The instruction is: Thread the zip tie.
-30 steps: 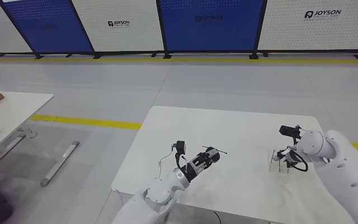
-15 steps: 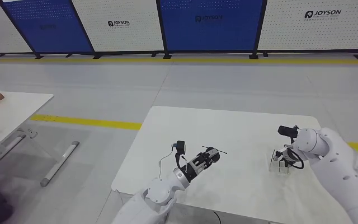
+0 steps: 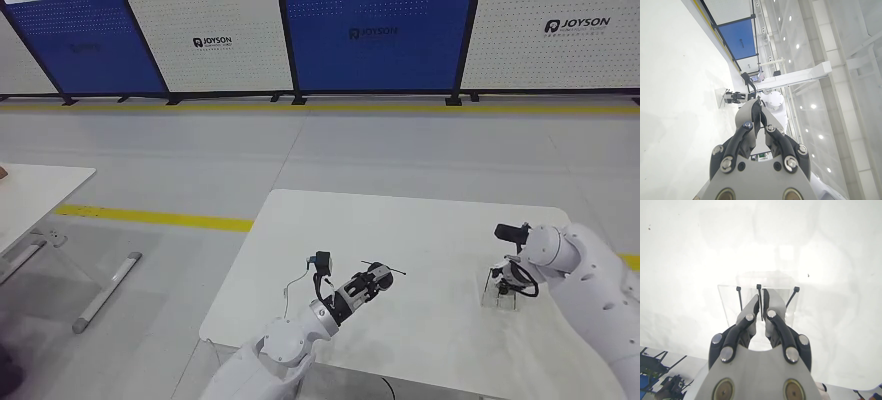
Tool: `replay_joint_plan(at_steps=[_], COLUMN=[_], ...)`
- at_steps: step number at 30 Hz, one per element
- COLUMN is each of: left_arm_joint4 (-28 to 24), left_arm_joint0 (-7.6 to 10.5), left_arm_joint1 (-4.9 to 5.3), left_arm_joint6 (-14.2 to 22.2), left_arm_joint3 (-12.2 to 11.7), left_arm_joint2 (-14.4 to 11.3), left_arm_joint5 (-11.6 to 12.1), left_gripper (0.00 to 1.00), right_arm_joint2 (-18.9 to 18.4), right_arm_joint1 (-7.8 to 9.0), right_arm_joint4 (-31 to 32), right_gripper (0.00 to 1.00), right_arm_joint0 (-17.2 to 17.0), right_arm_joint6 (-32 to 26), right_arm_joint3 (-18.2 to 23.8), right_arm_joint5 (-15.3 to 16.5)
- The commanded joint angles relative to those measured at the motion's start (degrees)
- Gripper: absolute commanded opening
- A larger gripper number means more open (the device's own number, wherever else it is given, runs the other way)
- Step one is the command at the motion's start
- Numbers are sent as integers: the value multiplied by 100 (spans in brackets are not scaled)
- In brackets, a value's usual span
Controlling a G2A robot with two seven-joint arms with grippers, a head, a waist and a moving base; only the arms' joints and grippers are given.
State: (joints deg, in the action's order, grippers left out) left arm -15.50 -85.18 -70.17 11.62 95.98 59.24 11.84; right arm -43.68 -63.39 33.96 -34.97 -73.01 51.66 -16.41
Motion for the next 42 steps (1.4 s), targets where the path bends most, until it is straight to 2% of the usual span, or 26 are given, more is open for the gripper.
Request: replay_joint_plan(at_steps=[1,7,11,14,17,18,20,22,33,35,38,42], left_arm_joint4=[0,0,0,0,0,0,0,0,0,0,0,0], left_arm_joint0=[0,0,0,0,0,0,0,0,0,0,0,0], left_arm_joint1=[0,0,0,0,0,0,0,0,0,0,0,0], left_arm_joint6=[0,0,0,0,0,0,0,0,0,0,0,0], left_arm_joint3=[0,0,0,0,0,0,0,0,0,0,0,0], left_arm_joint2=[0,0,0,0,0,0,0,0,0,0,0,0], left_arm_joint5=[0,0,0,0,0,0,0,0,0,0,0,0], left_gripper=[0,0,0,0,0,0,0,0,0,0,0,0], right_arm_joint2=[5,-184,-673,-1290,-2138,-2490,-3005,-3446,-3446,-3404,-3393,-3497], right_arm_joint1=[-19,42,250,492,738,822,915,980,980,962,904,845], right_arm_joint4=[-6,69,69,76,-66,-119,-312,-556,-556,-637,-976,-1524], right_gripper=[0,0,0,0,0,0,0,0,0,0,0,0], right_arm_joint0=[28,-43,-373,-887,-1675,-2039,-2630,-3169,-3169,-3247,-3372,-3680], right_arm_joint6=[2,123,306,440,710,843,1075,1222,1222,1412,2023,2755], right_arm_joint3=[-60,90,702,1554,2709,3206,3940,4492,4492,4505,4724,5357], right_arm_joint5=[16,7,-82,-210,-307,-307,-291,-198,-198,-144,-188,-45])
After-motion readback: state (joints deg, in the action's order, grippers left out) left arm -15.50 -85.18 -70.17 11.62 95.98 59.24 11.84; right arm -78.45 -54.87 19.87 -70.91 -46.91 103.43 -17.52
